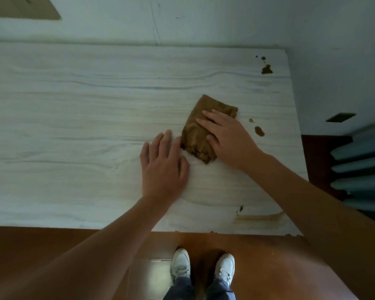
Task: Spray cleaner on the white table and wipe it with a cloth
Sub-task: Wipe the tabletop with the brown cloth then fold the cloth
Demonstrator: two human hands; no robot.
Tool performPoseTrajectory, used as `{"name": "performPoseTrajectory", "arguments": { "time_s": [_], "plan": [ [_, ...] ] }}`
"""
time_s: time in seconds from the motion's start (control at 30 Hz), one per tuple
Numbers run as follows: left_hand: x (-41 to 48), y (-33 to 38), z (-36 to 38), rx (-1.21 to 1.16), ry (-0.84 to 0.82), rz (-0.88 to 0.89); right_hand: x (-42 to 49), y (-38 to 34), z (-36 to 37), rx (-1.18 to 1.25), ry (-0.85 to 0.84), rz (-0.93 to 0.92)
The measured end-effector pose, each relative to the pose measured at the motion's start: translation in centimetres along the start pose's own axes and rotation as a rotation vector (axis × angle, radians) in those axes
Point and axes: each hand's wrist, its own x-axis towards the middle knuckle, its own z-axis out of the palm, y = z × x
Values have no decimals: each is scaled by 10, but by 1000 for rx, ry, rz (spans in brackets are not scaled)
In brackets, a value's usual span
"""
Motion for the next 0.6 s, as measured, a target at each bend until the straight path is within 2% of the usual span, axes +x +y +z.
{"name": "performPoseTrajectory", "arguments": {
  "time_s": [0.27,0.5,0.6],
  "plan": [
    [0,0,2,8,-29,5,95,3,-6,16,56,249],
    [1,-1,3,23,-32,5,104,-2,-1,7,-33,-47],
    [2,-1,3,29,-35,0,126,2,1,9,-33,-104]
  ]
}}
